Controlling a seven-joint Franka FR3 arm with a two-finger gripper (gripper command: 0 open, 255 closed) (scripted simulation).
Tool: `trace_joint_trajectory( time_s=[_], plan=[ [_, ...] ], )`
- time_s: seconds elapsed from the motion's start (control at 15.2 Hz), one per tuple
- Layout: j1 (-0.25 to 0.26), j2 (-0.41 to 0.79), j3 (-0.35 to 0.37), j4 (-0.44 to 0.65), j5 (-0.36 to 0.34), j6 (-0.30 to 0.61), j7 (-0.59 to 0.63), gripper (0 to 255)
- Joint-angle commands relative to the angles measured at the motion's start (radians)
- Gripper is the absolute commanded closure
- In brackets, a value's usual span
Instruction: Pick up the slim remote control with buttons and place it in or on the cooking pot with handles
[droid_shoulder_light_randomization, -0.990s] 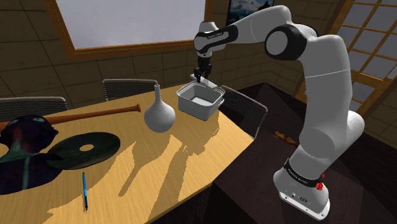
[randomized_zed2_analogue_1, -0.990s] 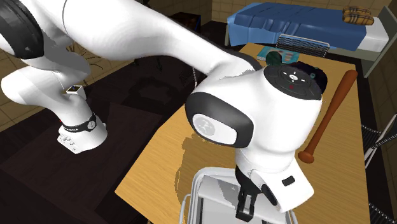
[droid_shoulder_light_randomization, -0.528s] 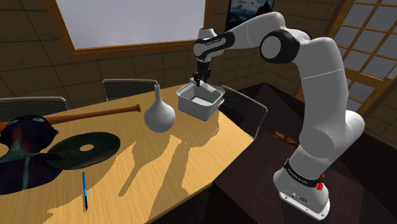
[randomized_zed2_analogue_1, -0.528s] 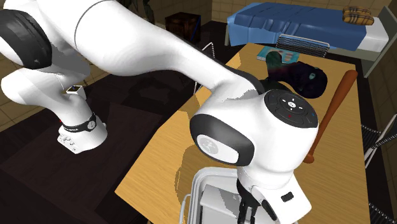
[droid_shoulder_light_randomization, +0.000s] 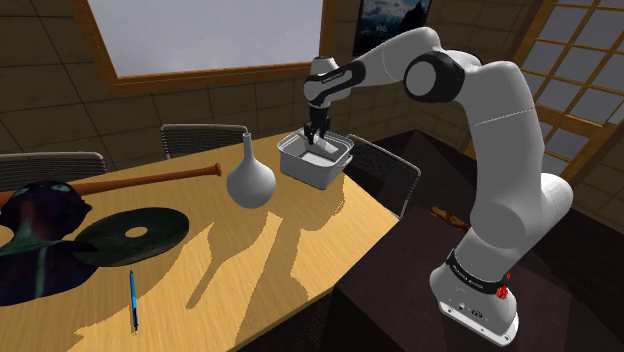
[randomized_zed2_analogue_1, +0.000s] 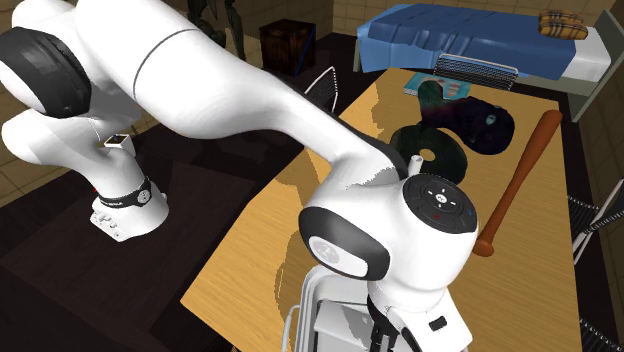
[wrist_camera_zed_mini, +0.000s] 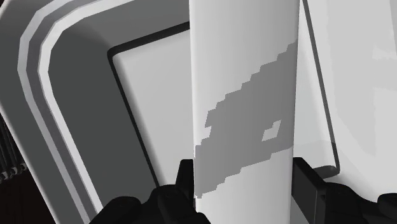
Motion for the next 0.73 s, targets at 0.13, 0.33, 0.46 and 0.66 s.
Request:
trace_joint_trajectory(
  time_s=[0.13, 0.33, 0.46, 0.66],
  plan=[
    [0.000, 0.006, 0.000, 0.003, 0.000, 0.004, 0.000, 255],
    [0.000, 0.006, 0.000, 0.003, 0.000, 0.004, 0.000, 255],
    [0.000, 0.006, 0.000, 0.004, 0.000, 0.004, 0.000, 0],
    [0.000, 0.007, 0.000, 0.004, 0.000, 0.004, 0.000, 0]
  ],
)
